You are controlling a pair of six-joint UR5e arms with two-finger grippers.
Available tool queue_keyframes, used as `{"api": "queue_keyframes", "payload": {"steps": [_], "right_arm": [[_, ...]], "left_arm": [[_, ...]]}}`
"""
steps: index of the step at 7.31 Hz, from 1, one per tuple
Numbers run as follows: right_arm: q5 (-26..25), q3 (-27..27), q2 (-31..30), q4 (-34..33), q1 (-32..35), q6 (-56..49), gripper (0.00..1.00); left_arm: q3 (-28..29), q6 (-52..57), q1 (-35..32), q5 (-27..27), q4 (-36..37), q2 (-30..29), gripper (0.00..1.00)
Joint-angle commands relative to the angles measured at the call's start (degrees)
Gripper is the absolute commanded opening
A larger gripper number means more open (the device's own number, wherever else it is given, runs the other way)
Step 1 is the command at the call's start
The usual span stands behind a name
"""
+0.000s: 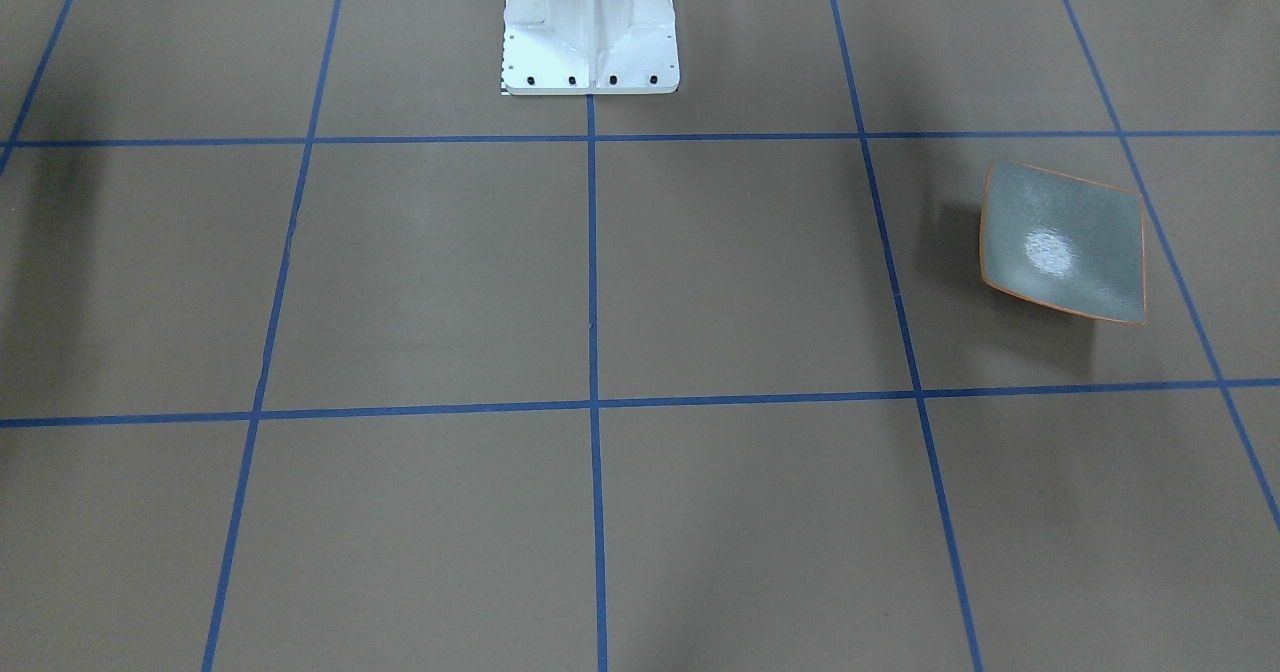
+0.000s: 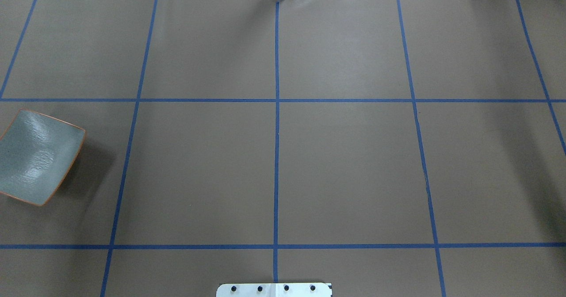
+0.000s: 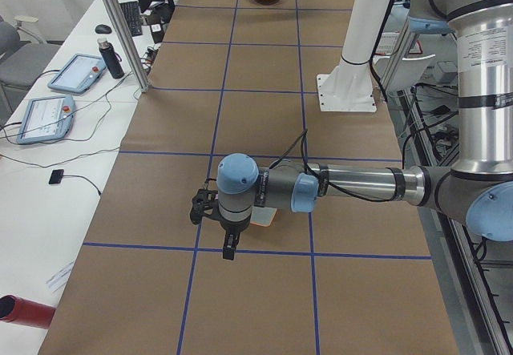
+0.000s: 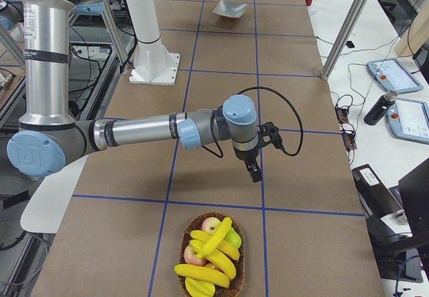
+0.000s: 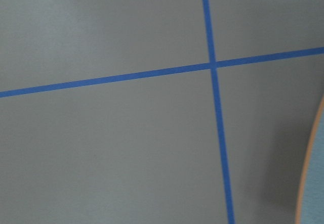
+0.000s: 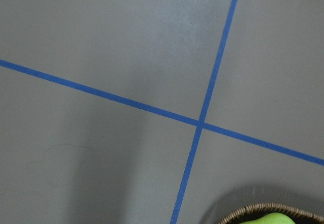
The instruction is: Transfer all bananas from basket to plate
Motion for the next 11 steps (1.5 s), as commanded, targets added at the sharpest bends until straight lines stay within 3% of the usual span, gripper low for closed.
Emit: {"api": "queue_keyframes", "payload": {"steps": [1, 3, 4, 5, 7, 9, 10, 11], "right_arm": [[0.0, -0.8, -4.4, 10.8, 0.0, -0.7, 1.0], [0.0, -5.5, -8.2, 21.3, 0.1, -5.4, 0.99], [0.0, -8.5, -7.9, 21.7, 0.1, -13.6, 0.97], [0.4, -10.5, -7.7, 21.0, 0.1, -22.9, 0.85], [0.3, -12.7, -6.3, 14.1, 0.0, -30.2, 0.93], [0.0, -20.5, -0.2, 8.5, 2.3, -41.3, 0.93], [0.3, -24.8, 1.9, 7.9, 3.6, -45.3, 0.93], [0.6, -25.4, 1.4, 7.8, 4.0, -45.6, 0.94]], "left_arm": [[1.2, -0.1, 0.0, -2.5, 0.0, 0.3, 1.0], [2.0, 0.0, 0.0, -2.6, -0.1, 0.4, 1.0], [2.1, 0.0, 0.0, -2.6, -0.1, 0.4, 1.0], [2.4, 0.0, 0.0, -2.6, -0.1, 0.4, 1.0], [2.8, 0.0, 0.0, -5.5, -0.1, 0.4, 1.0], [3.7, 0.0, -0.1, -8.9, -0.1, 0.5, 1.0], [3.7, 0.0, -0.1, -8.9, -0.1, 0.8, 1.0], [3.7, 0.0, 0.0, -8.9, -0.2, 0.9, 1.0]]}}
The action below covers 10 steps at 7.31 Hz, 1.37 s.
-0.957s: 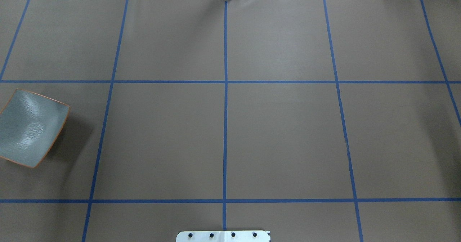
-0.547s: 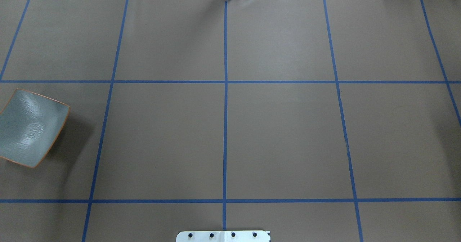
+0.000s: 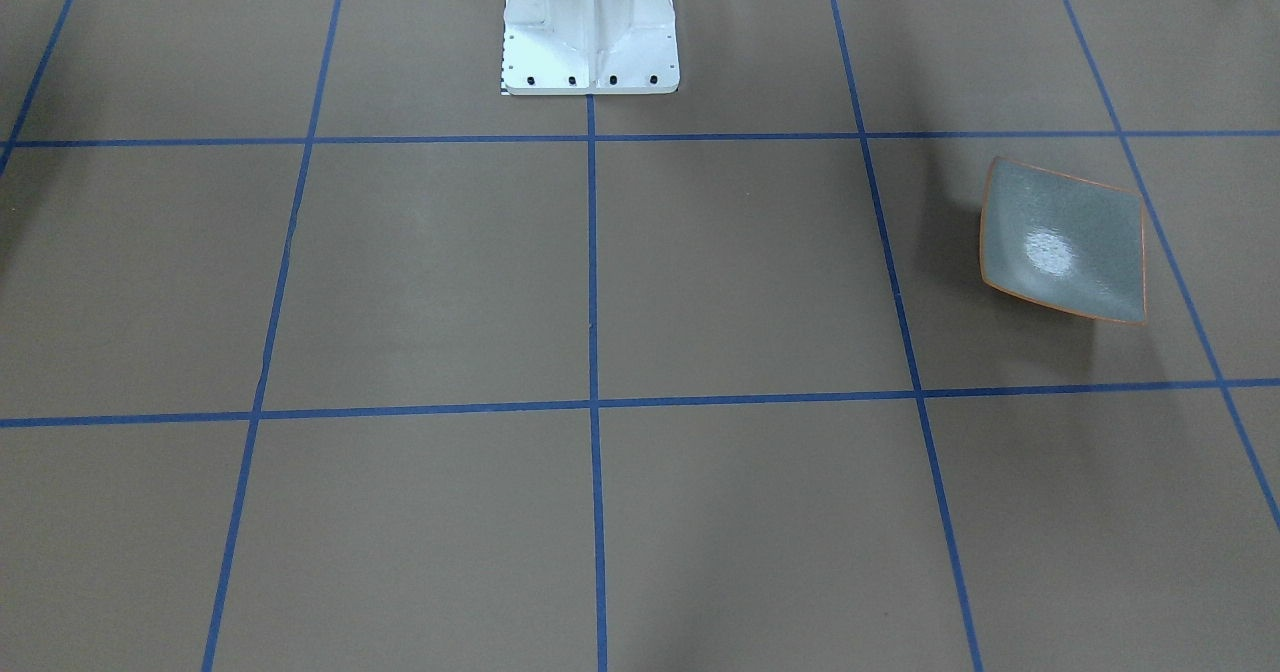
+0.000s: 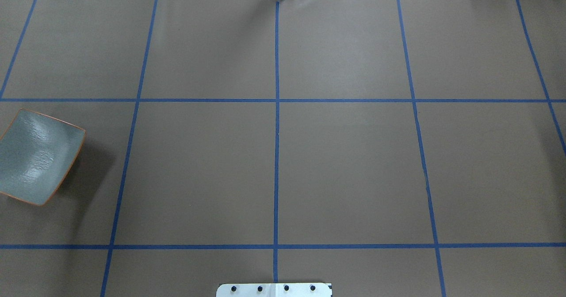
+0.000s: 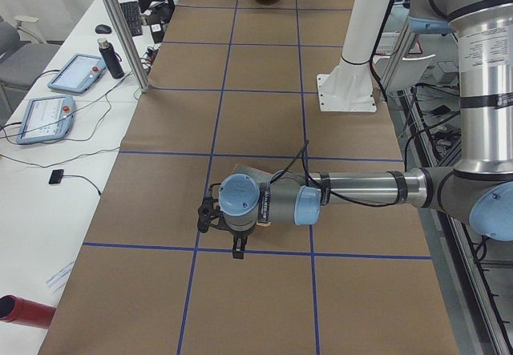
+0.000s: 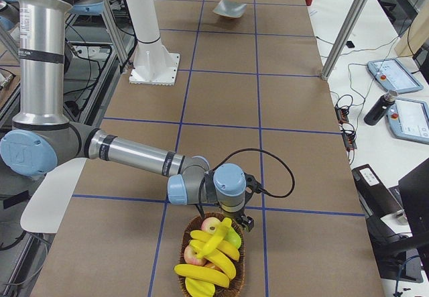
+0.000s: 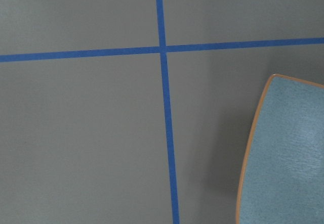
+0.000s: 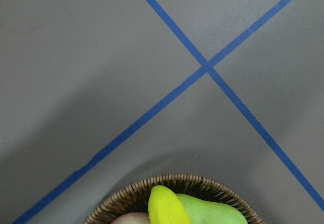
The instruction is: Transfer all bananas from basket to plate
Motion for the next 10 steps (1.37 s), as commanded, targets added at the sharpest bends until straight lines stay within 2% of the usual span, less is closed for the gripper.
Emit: {"api": "queue_keyframes", "payload": {"steps": [1, 2, 3, 4, 5, 7, 10], "right_arm": [[0.2, -2.8, 0.0, -0.7, 1.0, -2.7, 0.93], [0.2, -2.7, -0.8, -0.7, 1.0, -2.7, 0.91], [0.2, -2.7, -1.8, -0.7, 0.9, -2.7, 0.81], [0.0, -2.7, -2.1, -0.8, 0.9, -2.6, 0.64], [-0.3, -2.7, -2.1, -1.3, 0.9, -2.7, 0.58], [-0.5, -1.9, -1.5, -1.2, 0.9, -2.8, 0.0], [-0.3, 0.6, -1.0, -1.4, 1.4, -2.7, 0.0]], "left_arm": [[0.0, 0.0, 0.1, -0.3, -0.1, 0.1, 1.0], [0.0, 0.1, 0.0, -0.3, -0.1, 0.2, 1.0], [0.0, 0.1, 0.1, -0.3, -0.1, 0.2, 1.0], [0.0, 0.1, 0.1, -0.3, -0.1, 0.1, 1.0], [0.0, 0.1, 0.1, -0.3, -0.1, 0.1, 1.0], [0.0, 0.1, 0.1, -0.3, -0.1, 0.2, 1.0], [0.1, 0.1, 0.1, -0.3, -0.1, 0.1, 1.0]]}}
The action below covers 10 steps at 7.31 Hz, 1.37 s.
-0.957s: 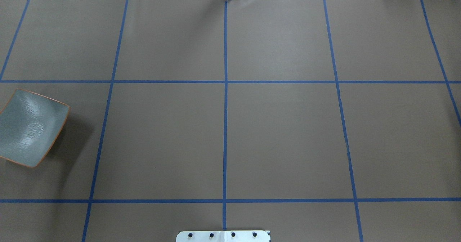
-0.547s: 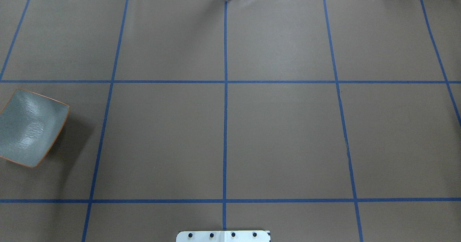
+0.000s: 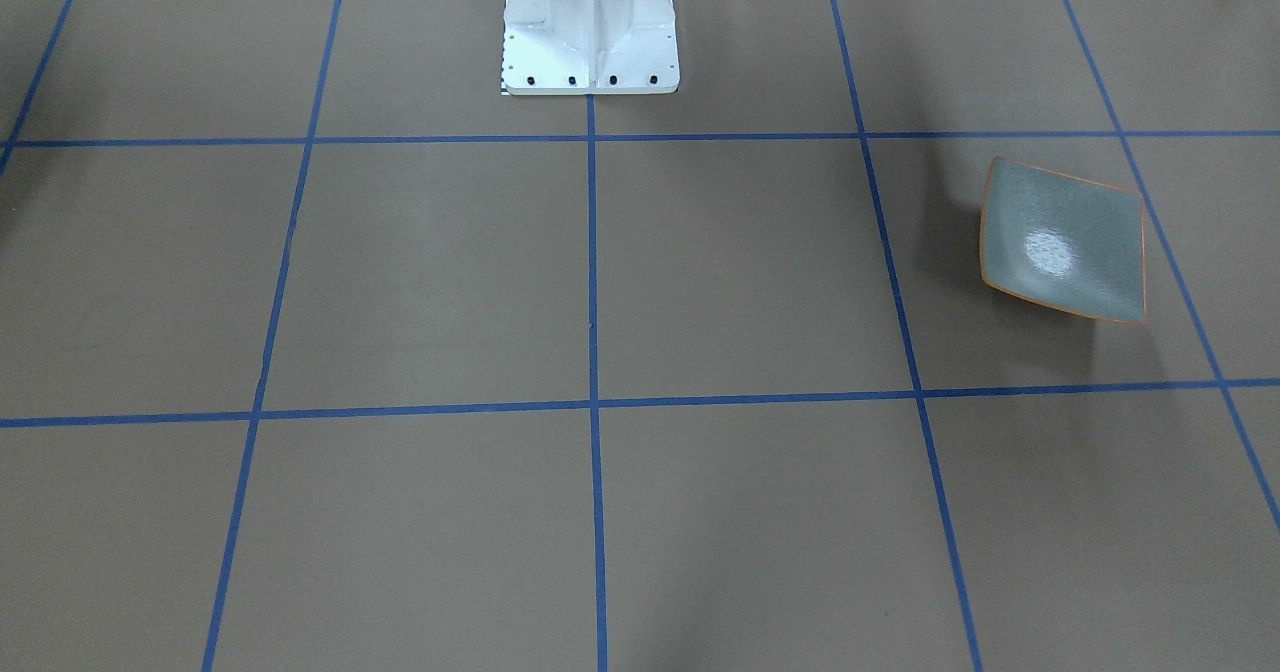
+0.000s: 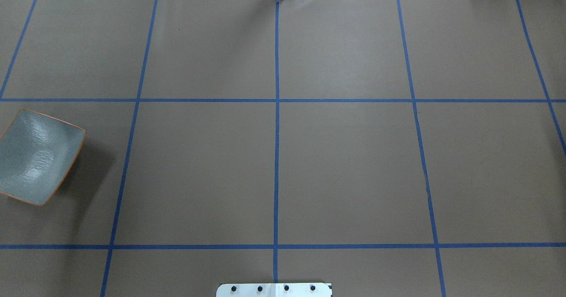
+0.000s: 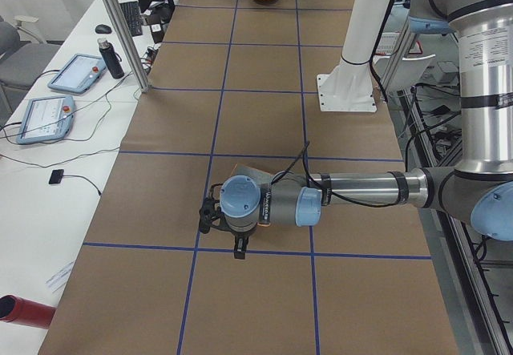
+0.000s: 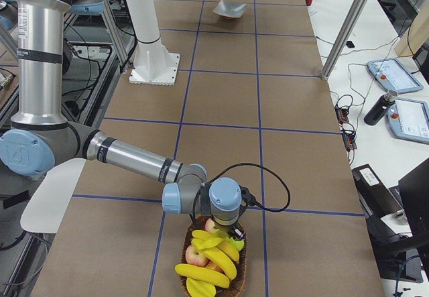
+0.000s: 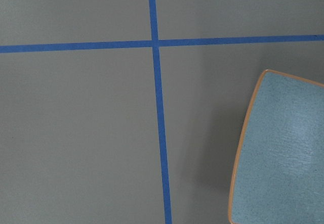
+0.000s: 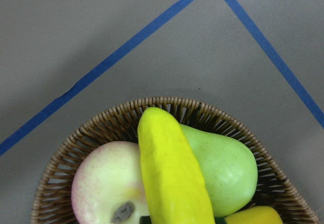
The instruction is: Transfer all bananas from basket to plate
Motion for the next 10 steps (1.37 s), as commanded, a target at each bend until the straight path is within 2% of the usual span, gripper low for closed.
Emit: {"api": "queue_keyframes", "payload": {"steps": [1, 3, 4, 6, 7, 8, 10], "right_arm": [[-0.2, 1.8, 1.0, -0.1, 1.4, 0.2, 0.0], [0.4, 2.4, 4.5, -0.9, 1.9, 3.9, 0.0], [0.5, 3.0, 6.6, -0.7, 1.7, 10.9, 0.0], [0.7, 4.4, 10.4, -0.2, -3.8, 24.0, 0.0], [0.6, 5.5, 12.3, 0.0, -6.9, 30.3, 0.0], [0.6, 7.4, 13.8, 0.0, -9.5, 38.4, 0.0], [0.6, 17.3, 14.0, 0.1, -16.1, 65.2, 0.0]], "left_arm": [[0.1, 0.0, 0.0, 0.0, 0.0, 0.0, 1.0], [-0.3, 0.1, 0.0, 0.0, 0.0, 0.0, 1.0], [-0.6, 0.1, 0.0, 0.0, -0.1, -0.6, 1.0], [-0.7, 0.0, 0.1, 0.2, -0.2, -5.5, 1.0], [0.0, 0.0, 0.1, 0.3, -2.6, -8.0, 1.0], [0.1, -0.2, 0.2, 0.6, -7.4, -9.3, 1.0], [-0.8, -4.0, 0.2, 0.2, -11.1, -10.1, 1.0]]}}
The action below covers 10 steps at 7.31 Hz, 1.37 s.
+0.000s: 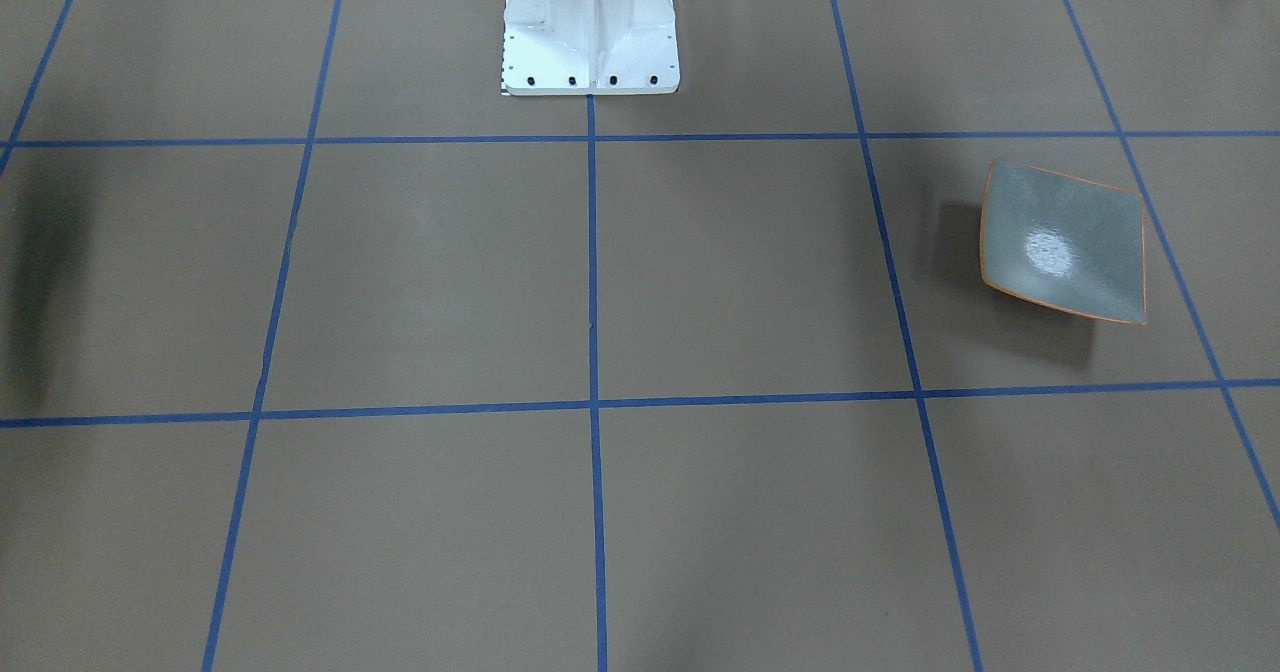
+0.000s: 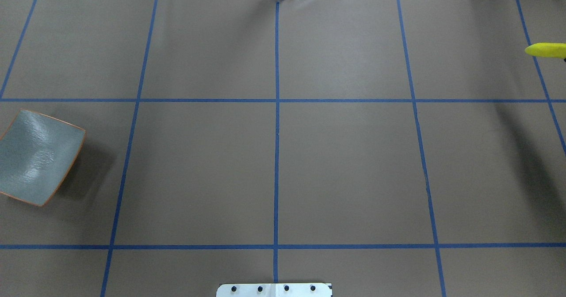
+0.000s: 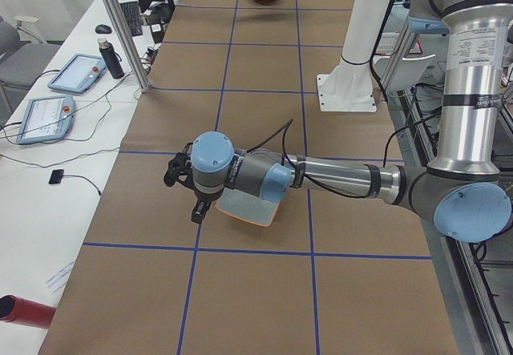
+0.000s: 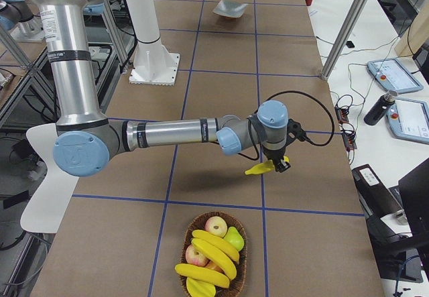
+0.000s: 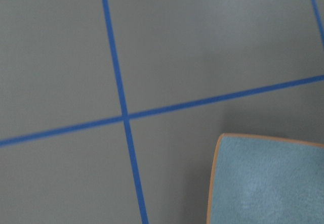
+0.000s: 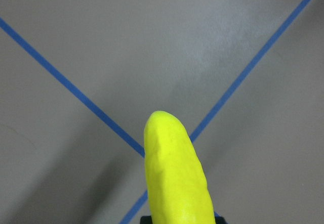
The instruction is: Transfer all bananas from basket to plate
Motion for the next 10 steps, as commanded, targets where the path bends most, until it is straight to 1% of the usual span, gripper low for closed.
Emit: {"api": "queue_keyframes", "payload": {"steps": [1, 2, 3, 4, 5, 6, 7, 8, 9, 10], "right_arm": [[-0.5, 8.8, 2.8, 0.1, -8.5, 29.0, 0.0], [-1.1, 9.7, 6.7, 0.0, -12.8, 39.3, 0.0], [-4.7, 10.8, 10.6, 0.0, -17.6, 49.6, 0.0], [-10.0, 12.3, 14.2, 0.0, -23.2, 61.7, 0.0], [-15.5, 12.4, 18.5, -0.1, -28.9, 71.1, 0.0], [-21.0, 12.0, 21.7, -0.1, -34.0, 79.2, 0.0], [-26.1, 11.5, 24.9, -0.1, -38.5, 84.0, 0.0], [-29.4, 11.1, 27.7, -0.3, -41.3, 87.9, 0.0], [-30.2, 10.9, 29.9, -0.5, -42.8, 91.6, 0.0], [-32.1, 9.3, 32.9, -0.8, -44.3, 94.7, 0.0]], "left_arm": [[0.0, -3.0, 0.0, -0.3, -3.8, -1.8, 1.0], [-0.1, -5.7, 0.0, -0.4, -4.8, -1.9, 1.0], [-0.4, -6.7, 0.3, -0.5, -10.4, -1.8, 1.0], [0.0, -7.1, 1.4, -0.5, -15.9, -1.3, 1.0], [0.1, -7.0, 4.7, -0.4, -16.8, -2.3, 1.0], [0.0, -7.9, 5.9, -0.5, -17.5, -3.7, 1.0], [-0.6, -13.3, 6.5, -2.0, -17.6, -6.2, 1.0], [-1.6, -20.1, 8.4, -6.0, -17.8, -7.7, 1.0], [-2.8, -26.2, 10.5, -6.4, -20.9, -7.8, 1.0], [-4.4, -37.1, 14.5, -6.5, -25.9, -8.9, 1.0]]}}
